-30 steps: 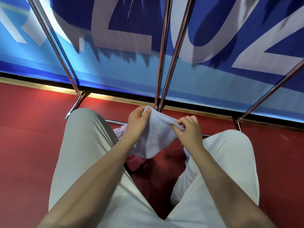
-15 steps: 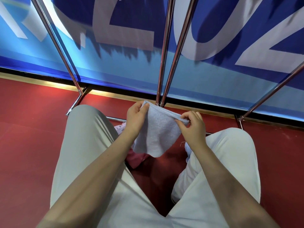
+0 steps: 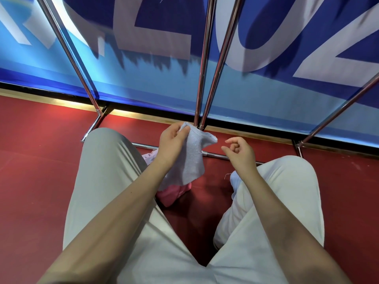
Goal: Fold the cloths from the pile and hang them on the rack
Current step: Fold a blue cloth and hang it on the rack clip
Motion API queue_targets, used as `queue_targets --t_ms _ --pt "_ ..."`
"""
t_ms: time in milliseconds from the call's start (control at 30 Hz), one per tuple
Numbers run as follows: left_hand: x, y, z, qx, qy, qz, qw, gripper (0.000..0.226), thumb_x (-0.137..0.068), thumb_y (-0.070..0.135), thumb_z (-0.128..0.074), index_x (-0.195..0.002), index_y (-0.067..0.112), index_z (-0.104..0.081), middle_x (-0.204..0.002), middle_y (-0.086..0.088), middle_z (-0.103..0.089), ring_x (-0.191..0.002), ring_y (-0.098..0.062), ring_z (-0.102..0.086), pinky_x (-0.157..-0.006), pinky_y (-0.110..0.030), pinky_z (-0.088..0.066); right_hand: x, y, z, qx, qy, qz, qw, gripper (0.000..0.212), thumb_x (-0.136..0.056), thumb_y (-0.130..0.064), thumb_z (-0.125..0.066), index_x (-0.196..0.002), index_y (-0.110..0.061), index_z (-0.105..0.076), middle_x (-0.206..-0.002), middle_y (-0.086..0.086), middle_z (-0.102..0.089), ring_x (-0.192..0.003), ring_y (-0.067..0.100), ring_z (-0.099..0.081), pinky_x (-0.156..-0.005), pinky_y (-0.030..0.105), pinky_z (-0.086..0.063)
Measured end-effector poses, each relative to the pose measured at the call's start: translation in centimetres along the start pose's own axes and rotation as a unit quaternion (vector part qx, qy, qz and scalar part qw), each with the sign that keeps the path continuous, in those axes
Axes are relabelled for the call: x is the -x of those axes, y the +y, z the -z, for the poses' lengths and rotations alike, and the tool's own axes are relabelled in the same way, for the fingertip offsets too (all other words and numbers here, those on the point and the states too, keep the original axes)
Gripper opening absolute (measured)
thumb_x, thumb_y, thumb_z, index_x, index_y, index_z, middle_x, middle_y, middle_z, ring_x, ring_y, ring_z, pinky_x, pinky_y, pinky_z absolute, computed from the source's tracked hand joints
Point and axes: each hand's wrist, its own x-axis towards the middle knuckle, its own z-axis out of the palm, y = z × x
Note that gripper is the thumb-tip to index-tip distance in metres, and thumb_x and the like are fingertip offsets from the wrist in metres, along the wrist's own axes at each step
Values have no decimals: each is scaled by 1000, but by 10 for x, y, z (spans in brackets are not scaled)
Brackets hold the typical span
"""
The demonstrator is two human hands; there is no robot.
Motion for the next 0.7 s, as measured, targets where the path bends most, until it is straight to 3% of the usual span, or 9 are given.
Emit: queue_targets --t_ms 67,133,200,267,333,400,467,600,700 --pt "1 0 -1 -11 -25 -14 1000 17 -95 13 -53 -96 9 -69 -87 7 -68 -82 -1 -59 -75 -15 -44 1 -1 -5 -6 -34 20 999 43 -76 -10 -77 -113 -22 -59 -99 -4 -52 -86 7 -54 -74 20 -43" --pt "3 1 -2 -25 -50 -30 998 16 -95 12 -53 -96 13 -69 -88 9 -68 -83 2 -60 -76 -13 -43 3 0 -10 2 -77 42 996 67 -74 -12 -79 -132 -25 -49 -125 -6 -46 -112 3 -49 -83 13 -43" --pt "4 1 -2 -44 -91 -53 993 16 -94 11 -54 -94 19 -68 -86 14 -66 -82 4 -58 -77 -14 -42 3 2 -14 17 -109 58 992 77 -75 -16 -80 -141 -23 -41 -140 -4 -41 -128 7 -41 -99 20 -39" --pt "6 1 -2 -63 -132 -69 987 21 -94 7 -53 -92 22 -67 -83 15 -66 -80 6 -57 -76 -13 -42 4 0 -16 18 -145 63 987 76 -77 -14 -76 -143 -25 -40 -143 -4 -42 -133 10 -39 -106 27 -35" --pt "8 1 -2 -72 -150 -75 983 20 -95 6 -52 -94 19 -68 -86 13 -67 -81 5 -59 -77 -12 -43 7 -2 -16 12 -181 55 982 60 -78 -12 -72 -132 -30 -52 -129 -7 -56 -122 5 -49 -100 27 -41" --pt "7 2 -1 -72 -135 -73 986 18 -95 7 -53 -96 16 -68 -88 11 -67 -82 5 -59 -76 -11 -43 10 -2 -16 19 -192 47 980 26 -81 -17 -71 -105 -26 -66 -100 -5 -68 -95 5 -60 -83 32 -49" --pt "4 1 1 -67 -89 -62 992 16 -96 11 -53 -98 16 -68 -90 10 -67 -83 4 -58 -76 -11 -43 12 -2 -16 25 -171 51 984 5 -84 -22 -70 -86 -18 -67 -79 2 -66 -74 11 -57 -70 37 -46" --pt "-4 -1 4 -24 5 -24 999 17 -96 14 -53 -93 18 -69 -83 13 -65 -74 9 -56 -70 -8 -42 9 -8 -11 -30 -112 26 993 7 -87 -16 -67 -81 -13 -65 -72 -4 -59 -66 7 -49 -63 22 -38" --pt "-6 -2 6 -2 44 2 999 17 -95 17 -53 -89 21 -68 -81 13 -64 -75 4 -55 -71 -14 -43 8 -10 -8 -94 -78 -8 993 7 -88 -13 -66 -81 -10 -65 -74 1 -56 -69 11 -47 -62 22 -37"
